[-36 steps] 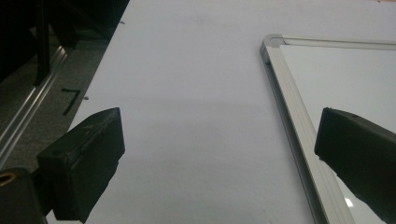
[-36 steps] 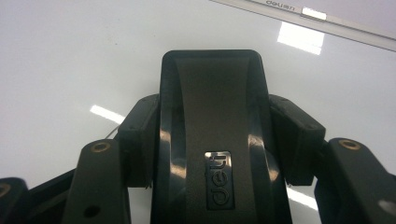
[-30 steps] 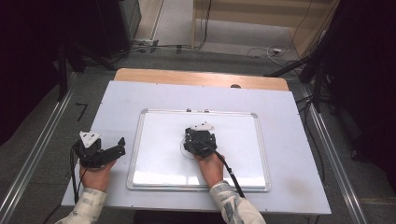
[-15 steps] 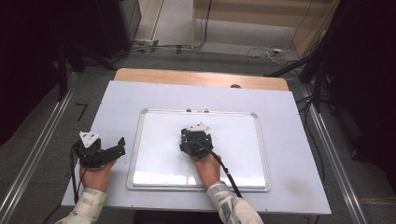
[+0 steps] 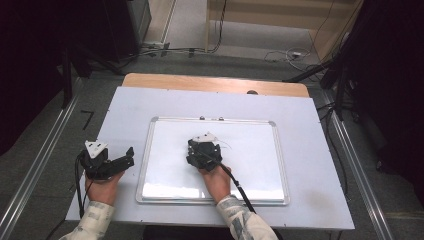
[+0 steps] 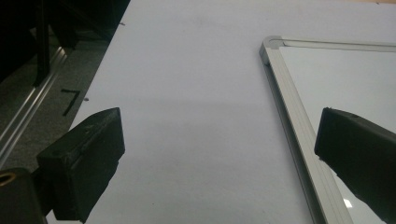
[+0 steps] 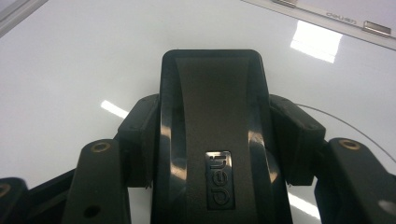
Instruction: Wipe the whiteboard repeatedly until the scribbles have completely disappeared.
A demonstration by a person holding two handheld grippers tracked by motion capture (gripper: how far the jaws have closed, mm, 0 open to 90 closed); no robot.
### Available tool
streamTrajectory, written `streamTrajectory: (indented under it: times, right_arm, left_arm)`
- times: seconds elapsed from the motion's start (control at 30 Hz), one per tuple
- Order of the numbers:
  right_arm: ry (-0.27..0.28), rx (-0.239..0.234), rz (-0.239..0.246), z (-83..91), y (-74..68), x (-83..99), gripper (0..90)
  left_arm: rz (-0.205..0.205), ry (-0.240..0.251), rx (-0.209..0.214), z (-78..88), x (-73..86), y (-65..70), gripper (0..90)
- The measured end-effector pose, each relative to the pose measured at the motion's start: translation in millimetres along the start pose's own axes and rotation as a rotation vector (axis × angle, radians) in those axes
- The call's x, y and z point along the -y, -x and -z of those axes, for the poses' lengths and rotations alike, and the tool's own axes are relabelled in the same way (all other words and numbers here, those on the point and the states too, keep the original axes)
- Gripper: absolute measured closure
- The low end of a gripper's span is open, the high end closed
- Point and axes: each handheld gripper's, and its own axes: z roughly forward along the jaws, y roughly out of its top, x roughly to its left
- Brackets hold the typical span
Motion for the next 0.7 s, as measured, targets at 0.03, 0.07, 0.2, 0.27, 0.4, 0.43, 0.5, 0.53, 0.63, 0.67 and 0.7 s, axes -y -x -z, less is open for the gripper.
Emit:
streamTrajectory:
  times: [0.03, 0.07, 0.2, 0.27, 0.4, 0.43, 0.5, 0.53, 0.63, 0.67, 0.7]
  right_arm:
    - [0.0, -0.003, 0.004, 0.0, -1.5, -0.1, 39.0]
    - [-0.001, -0.005, 0.005, 0.0, -3.3, -0.2, 39.0]
    - [0.001, -0.013, 0.019, -0.3, -8.4, -0.5, 39.0]
    - [0.001, -0.014, 0.023, -0.3, -10.8, -0.6, 39.0]
    - [0.0, -0.023, 0.035, -0.6, -15.5, -0.9, 39.0]
    - [-0.001, -0.025, 0.037, -0.6, -16.6, -1.0, 39.0]
    - [0.0, -0.028, 0.04, -0.8, -19.0, -1.3, 39.0]
    - [0.0, -0.029, 0.043, -0.9, -19.9, -1.5, 39.0]
    - [-0.001, -0.036, 0.049, -1.2, -24.0, -2.0, 39.0]
    - [0.001, -0.039, 0.055, -1.6, -25.2, -2.1, 39.0]
    - [0.002, -0.043, 0.058, -1.7, -26.8, -2.4, 39.0]
  left_arm:
    - [0.0, 0.001, 0.0, 0.0, 0.0, 0.1, 2.1]
    - [0.001, 0.003, -0.001, 0.1, 0.0, 0.2, 2.0]
    - [0.003, 0.003, -0.001, 0.1, 0.0, 0.0, 2.0]
    - [0.004, 0.003, -0.001, 0.1, 0.0, 0.0, 2.0]
    - [0.003, 0.004, -0.001, 0.1, -0.1, 0.0, 2.0]
    - [0.003, 0.004, -0.001, 0.1, -0.1, 0.0, 2.0]
    - [0.004, 0.003, -0.002, 0.2, -0.1, -0.1, 2.0]
    - [0.003, 0.003, -0.002, 0.1, -0.1, -0.1, 2.0]
    - [0.002, 0.003, 0.0, 0.1, -0.1, 0.1, 2.0]
    - [0.002, 0.003, 0.0, 0.1, -0.1, 0.1, 2.0]
    - [0.002, 0.003, 0.0, 0.1, -0.1, 0.1, 2.0]
